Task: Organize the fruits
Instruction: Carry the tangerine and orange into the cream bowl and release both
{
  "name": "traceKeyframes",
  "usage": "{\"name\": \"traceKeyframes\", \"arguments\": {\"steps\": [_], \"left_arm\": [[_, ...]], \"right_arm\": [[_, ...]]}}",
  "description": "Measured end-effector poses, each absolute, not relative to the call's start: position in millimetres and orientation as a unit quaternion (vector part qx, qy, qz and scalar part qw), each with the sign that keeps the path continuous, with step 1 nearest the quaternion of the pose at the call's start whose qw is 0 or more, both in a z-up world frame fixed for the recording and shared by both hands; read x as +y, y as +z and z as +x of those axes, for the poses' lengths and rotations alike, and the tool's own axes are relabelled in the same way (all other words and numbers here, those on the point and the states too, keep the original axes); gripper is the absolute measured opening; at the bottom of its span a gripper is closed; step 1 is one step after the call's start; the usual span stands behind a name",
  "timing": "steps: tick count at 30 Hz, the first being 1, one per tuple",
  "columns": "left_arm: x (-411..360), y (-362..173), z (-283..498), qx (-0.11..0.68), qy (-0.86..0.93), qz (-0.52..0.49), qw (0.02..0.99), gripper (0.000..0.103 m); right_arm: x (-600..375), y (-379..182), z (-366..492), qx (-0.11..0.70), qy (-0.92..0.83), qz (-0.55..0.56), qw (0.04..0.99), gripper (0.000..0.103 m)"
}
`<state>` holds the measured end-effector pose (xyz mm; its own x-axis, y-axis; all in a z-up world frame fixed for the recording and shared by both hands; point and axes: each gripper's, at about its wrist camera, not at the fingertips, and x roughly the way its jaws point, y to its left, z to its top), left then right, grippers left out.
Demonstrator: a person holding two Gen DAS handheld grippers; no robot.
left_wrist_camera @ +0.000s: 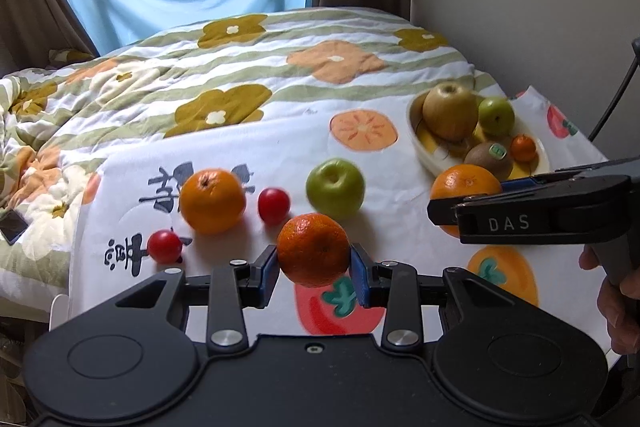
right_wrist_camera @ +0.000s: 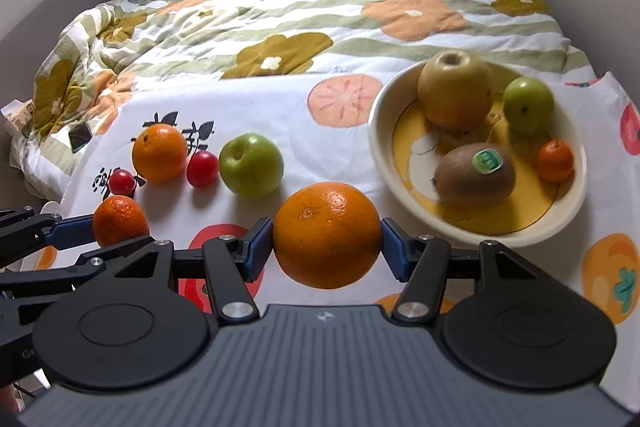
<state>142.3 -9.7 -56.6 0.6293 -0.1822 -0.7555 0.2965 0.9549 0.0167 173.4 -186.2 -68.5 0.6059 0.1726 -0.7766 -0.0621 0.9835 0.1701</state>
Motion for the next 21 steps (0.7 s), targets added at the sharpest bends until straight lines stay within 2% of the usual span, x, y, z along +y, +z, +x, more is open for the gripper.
{"name": "traceKeyframes", "arguments": {"steps": [21], "left_arm": [[-108.9,-21.9,158.4,0.38,-0.138,0.058,0.913,0.041]], "right_arm": [[-292.3,-34.0,172.2,0.416,0.059,0.058,0.906,0.073]]}}
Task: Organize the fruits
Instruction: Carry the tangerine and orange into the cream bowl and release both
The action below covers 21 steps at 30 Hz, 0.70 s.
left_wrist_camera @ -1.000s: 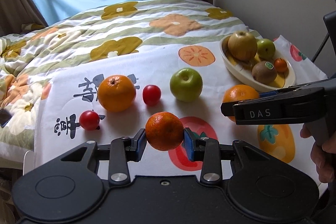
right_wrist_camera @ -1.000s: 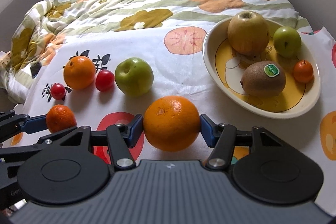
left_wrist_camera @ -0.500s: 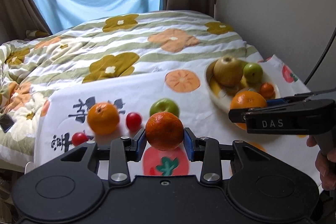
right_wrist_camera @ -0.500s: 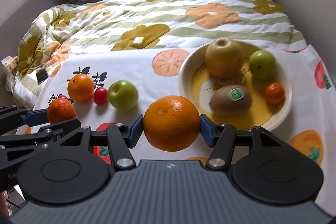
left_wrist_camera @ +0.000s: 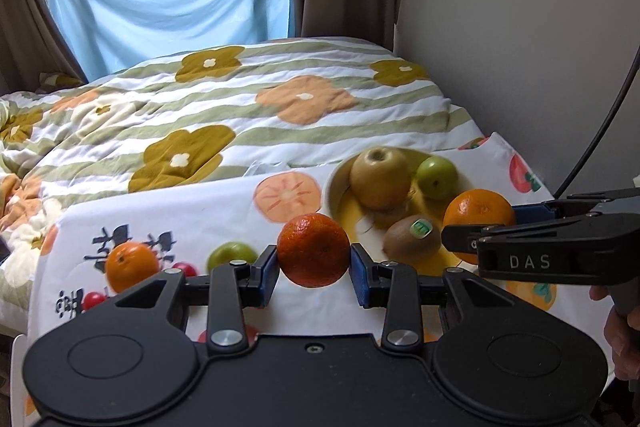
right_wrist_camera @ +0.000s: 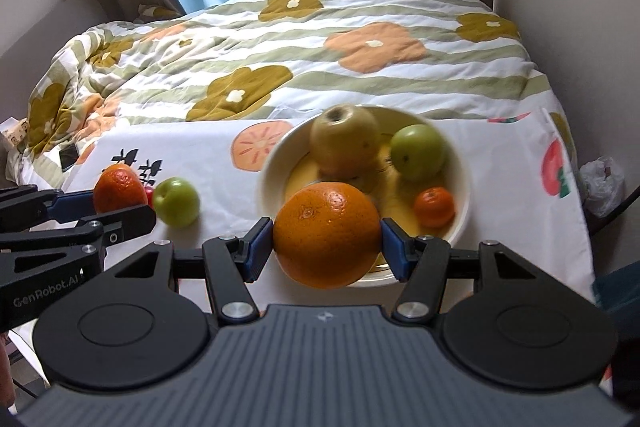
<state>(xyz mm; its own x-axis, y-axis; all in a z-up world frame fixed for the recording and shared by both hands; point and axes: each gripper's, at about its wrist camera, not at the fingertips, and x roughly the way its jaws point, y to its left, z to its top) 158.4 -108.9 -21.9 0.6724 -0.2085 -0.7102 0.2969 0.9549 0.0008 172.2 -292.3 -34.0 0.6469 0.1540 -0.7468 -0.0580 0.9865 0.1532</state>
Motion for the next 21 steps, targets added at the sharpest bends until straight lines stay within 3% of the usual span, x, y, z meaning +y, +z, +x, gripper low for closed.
{"name": "traceKeyframes", "arguments": {"steps": [21], "left_arm": [[-179.7,-62.5,227.5,0.407,-0.106,0.055,0.906,0.041]], "right_arm": [[-354.9,-62.3,202.8,0.424,0.089,0.042,0.9,0.073]]}}
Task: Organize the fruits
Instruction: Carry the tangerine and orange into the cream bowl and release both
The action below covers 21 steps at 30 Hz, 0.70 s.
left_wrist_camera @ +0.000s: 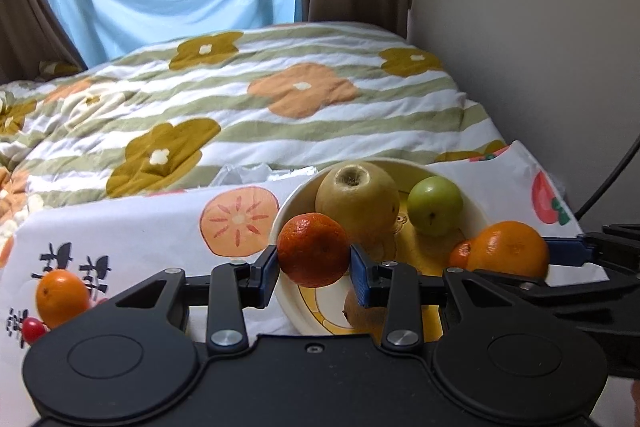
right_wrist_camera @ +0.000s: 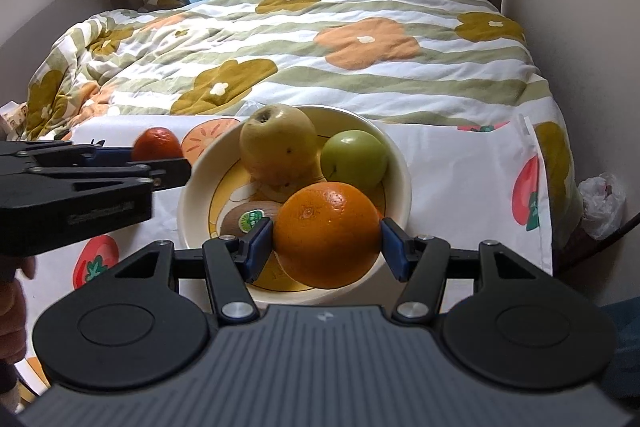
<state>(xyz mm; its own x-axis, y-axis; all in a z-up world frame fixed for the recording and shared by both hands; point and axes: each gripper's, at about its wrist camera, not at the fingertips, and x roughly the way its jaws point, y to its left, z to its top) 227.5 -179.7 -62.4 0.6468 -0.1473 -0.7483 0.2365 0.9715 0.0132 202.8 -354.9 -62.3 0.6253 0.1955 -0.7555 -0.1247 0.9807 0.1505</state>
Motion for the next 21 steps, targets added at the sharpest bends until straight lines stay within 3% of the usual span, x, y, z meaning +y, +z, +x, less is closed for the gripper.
{"name": "traceKeyframes", "arguments": {"steps": [12,14,15,21], "left_arm": [[-190.2,-88.6,254.8,0.437,-0.1,0.056,0.892,0.043],[-191.9,-86.4,253.4,0.432,-0.099,0.061,0.894,0.076],[-191.2,-83.7,251.1,0.425,-0.097,0.061,0.898,0.083],[-185.0,-71.0,247.4,0.418,-0.093,0.055,0.902,0.087]], "right_arm": [[-364.3,-72.9,208.2,0.428,0.093,0.046,0.898,0.073],[-365.7,-73.6,207.6,0.428,0.092,0.049,0.898,0.073],[-366.3,-73.6,207.0,0.428,0.09,0.05,0.898,0.073],[-367.1,-72.2,204.6,0.427,0.086,0.047,0.899,0.073]]}}
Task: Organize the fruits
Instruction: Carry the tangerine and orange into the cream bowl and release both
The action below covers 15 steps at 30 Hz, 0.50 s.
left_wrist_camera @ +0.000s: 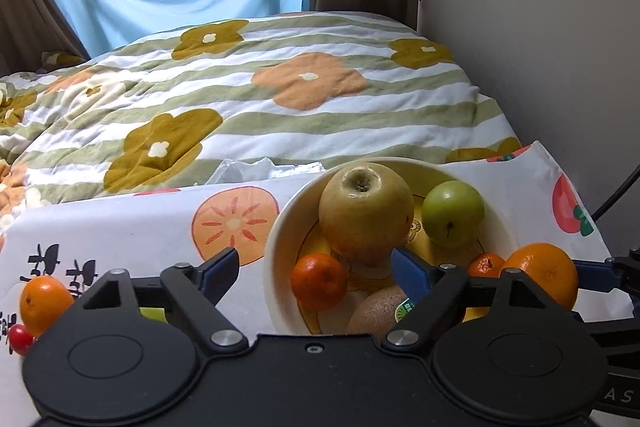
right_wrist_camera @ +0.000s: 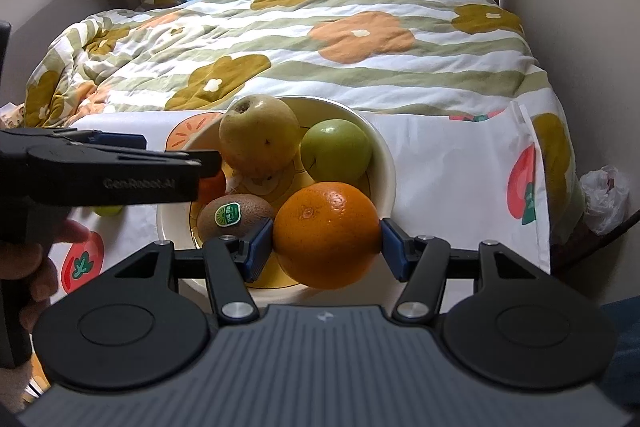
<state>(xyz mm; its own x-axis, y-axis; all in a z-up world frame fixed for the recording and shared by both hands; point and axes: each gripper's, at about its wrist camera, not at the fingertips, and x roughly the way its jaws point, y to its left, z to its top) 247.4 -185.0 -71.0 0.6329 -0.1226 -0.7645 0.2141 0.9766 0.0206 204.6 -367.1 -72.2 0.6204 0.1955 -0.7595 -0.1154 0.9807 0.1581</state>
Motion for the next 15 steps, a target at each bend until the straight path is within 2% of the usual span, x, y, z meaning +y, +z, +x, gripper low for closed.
{"name": "traceKeyframes", "arguments": {"steps": [2,8,15], "left_arm": [[-182.4,-66.2,245.3,0.419,-0.091,0.052,0.902,0.092],[-168.8,-49.8,229.3,0.414,-0.084,0.034,0.906,0.099],[-155.1,-49.2,213.8,0.419,-0.072,0.03,0.905,0.1]], "right_arm": [[-367.2,-71.5,203.5,0.427,0.087,0.046,0.899,0.073],[-365.3,-70.3,200.5,0.425,0.091,0.038,0.9,0.073],[-352.9,-81.9,206.0,0.424,0.107,0.017,0.899,0.073]]}}
